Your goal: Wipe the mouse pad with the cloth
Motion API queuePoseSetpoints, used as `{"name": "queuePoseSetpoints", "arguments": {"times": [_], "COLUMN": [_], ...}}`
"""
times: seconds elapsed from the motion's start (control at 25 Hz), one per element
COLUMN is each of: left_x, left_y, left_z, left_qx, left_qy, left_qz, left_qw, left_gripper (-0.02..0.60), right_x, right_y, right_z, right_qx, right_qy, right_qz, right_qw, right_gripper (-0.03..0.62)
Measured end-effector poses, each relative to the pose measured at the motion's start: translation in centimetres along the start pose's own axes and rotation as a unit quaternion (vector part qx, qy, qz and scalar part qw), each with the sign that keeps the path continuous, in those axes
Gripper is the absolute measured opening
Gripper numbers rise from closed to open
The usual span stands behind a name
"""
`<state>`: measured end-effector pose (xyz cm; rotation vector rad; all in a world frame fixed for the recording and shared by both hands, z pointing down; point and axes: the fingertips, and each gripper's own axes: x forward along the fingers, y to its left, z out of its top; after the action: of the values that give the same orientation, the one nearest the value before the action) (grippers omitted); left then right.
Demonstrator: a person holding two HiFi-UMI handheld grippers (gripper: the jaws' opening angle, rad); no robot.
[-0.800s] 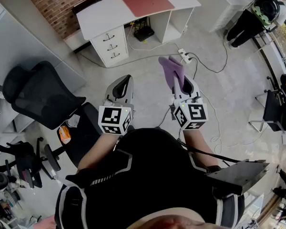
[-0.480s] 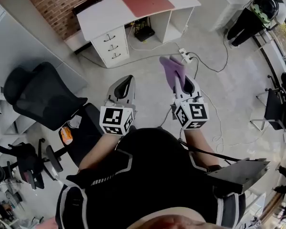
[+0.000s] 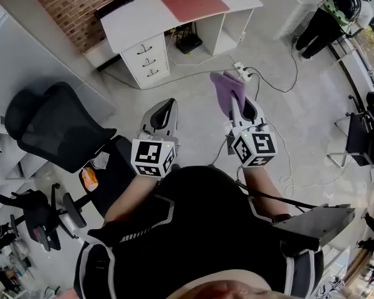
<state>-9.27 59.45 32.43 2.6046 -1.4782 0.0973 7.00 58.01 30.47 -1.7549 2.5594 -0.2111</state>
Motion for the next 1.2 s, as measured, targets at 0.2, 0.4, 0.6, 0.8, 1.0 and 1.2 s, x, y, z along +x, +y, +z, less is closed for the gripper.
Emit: {"name": "queuePoseSetpoints", "arguments": {"times": [0.2,0.4,0.6,0.8,1.0,1.2], "left_x": [-0.9,-0.8,0.4,3.7,8.1,13.6], "left_y": [1.4,2.8,3.1,3.7,4.7,4.9], "left_z": [-0.1,-0.5,-1.2,-1.1,0.2,1.9], "left_qx": [-0.006,-0.017,-0.028,-0.018,-0.01,-0.009], "left_qy": [-0.008,-0.013,-0.011,-0.008,-0.016,-0.03], "left_qz": [-0.011,-0.027,-0.034,-0.03,-0.012,0.004], "left_qw": [0.9999,0.9994,0.999,0.9993,0.9998,0.9995], "left_gripper": [0.003,0.003,0.004,0.004,0.004,0.003], "right_x": [0.6,1.1,2.2,5.4,9.8,13.9], "right_y": [1.1,1.6,0.5,-2.3,-5.2,-9.4], "right_z": [-0.4,-0.6,-0.7,-0.9,-0.4,0.4], "right_qx": [-0.006,-0.009,-0.013,0.004,0.006,0.011], "right_qy": [0.001,0.006,0.013,0.004,0.0,0.003], "right_qz": [-0.007,-0.018,-0.02,-0.016,0.011,0.025], "right_qw": [1.0,1.0,1.0,1.0,1.0,1.0], "right_gripper": [0.058,0.058,0.058,0.058,0.058,0.058]}}
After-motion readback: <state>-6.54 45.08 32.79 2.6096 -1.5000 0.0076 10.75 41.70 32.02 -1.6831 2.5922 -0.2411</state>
